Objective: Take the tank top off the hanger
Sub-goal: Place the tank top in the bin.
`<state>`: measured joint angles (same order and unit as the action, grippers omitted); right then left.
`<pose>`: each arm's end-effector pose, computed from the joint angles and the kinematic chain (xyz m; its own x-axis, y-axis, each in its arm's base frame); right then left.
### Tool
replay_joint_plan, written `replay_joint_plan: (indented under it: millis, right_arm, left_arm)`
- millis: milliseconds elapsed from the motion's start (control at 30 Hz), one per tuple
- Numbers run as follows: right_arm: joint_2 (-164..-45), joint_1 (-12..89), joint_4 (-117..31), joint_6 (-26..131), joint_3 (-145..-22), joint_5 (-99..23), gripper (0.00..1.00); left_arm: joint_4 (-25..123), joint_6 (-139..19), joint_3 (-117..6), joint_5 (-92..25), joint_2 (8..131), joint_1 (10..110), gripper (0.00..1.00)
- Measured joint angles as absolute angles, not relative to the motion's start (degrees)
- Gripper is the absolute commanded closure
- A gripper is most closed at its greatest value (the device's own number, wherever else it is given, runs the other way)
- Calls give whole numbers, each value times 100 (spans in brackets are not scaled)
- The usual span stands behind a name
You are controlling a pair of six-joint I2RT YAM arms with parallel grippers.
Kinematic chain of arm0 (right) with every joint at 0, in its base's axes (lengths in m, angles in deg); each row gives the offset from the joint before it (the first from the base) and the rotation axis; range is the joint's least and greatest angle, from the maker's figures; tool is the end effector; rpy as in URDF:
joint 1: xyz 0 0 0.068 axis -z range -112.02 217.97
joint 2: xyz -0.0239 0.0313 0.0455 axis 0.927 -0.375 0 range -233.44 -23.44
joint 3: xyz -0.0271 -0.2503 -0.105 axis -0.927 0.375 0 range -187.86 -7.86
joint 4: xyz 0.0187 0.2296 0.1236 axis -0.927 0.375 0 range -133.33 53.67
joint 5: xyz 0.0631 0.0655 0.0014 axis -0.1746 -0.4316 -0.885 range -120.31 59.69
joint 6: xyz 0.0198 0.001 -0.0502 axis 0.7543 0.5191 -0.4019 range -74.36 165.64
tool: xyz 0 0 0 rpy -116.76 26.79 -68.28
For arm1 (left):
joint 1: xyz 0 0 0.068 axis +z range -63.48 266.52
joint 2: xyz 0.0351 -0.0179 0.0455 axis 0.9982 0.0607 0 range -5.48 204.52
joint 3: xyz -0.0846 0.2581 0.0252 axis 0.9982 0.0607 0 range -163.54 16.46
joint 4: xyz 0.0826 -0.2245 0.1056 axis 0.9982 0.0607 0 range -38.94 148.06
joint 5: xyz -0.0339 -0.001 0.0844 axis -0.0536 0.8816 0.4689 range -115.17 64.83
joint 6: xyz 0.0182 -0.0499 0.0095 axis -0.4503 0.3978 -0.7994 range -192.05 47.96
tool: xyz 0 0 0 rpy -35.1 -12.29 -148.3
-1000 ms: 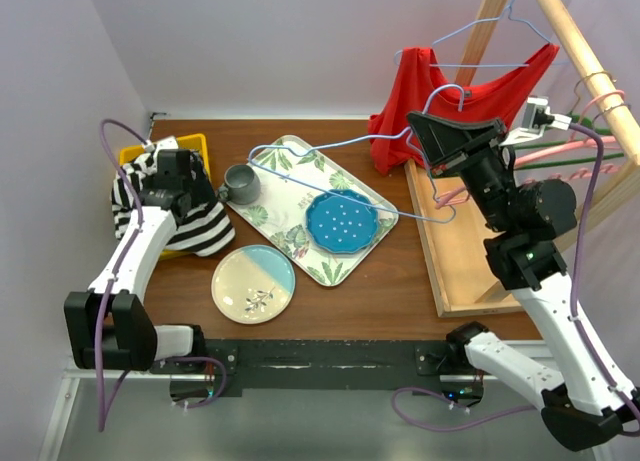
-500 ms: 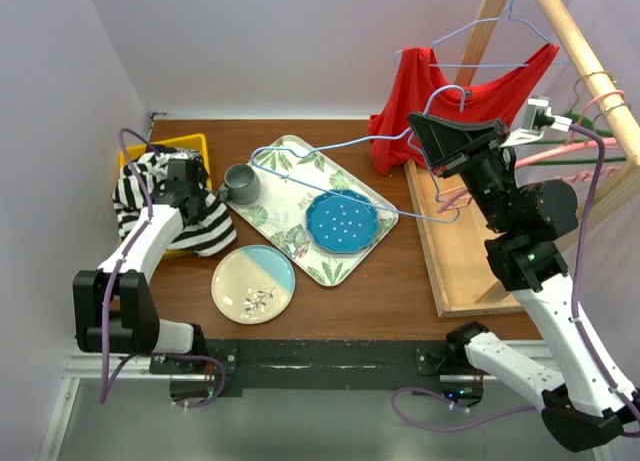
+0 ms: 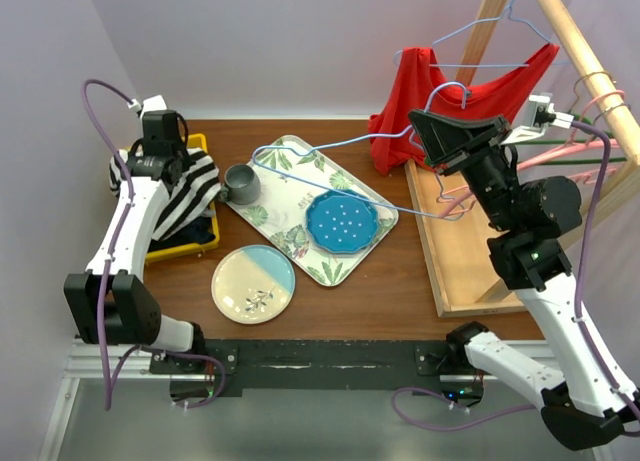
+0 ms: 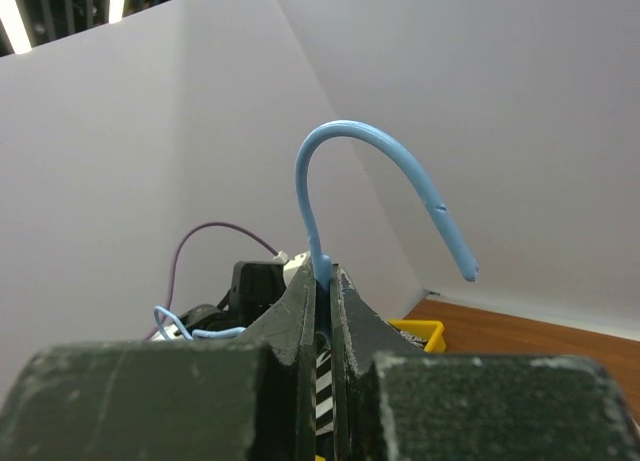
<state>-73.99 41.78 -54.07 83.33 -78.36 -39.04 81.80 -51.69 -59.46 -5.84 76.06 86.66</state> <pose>0.1377 0.0737 0.5131 0.0240 0.6852 -0.7279 -0.7180 0.5185 0.4644 0.3176 0.0126 0.3465 -0.4623 -0.3293 -0.8233 -0.4583 0.8836 -0.0961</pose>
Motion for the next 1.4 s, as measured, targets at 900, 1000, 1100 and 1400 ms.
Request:
replay_joint_plan:
  millis: [900, 1000, 1100, 1400]
  right_arm:
    - [-7388, 4178, -5453, 8248, -7790, -3886, 100]
    - [-7425, 4178, -5448, 8248, -7790, -3886, 100]
    - [-7445, 4178, -5442, 8246, -7790, -3884, 100]
    - [-7436, 4178, -5446, 8242, -7790, -3886, 100]
  left_arm:
    - [6283, -4749, -5050, -2339, 9693, 10131, 100]
    - [6276, -4731, -5209, -2251, 9802, 10085, 76]
    - [6344, -4742, -5253, -2127, 9761, 10052, 54]
    - [6567, -4924, -5223, -1106, 8454, 10008, 18]
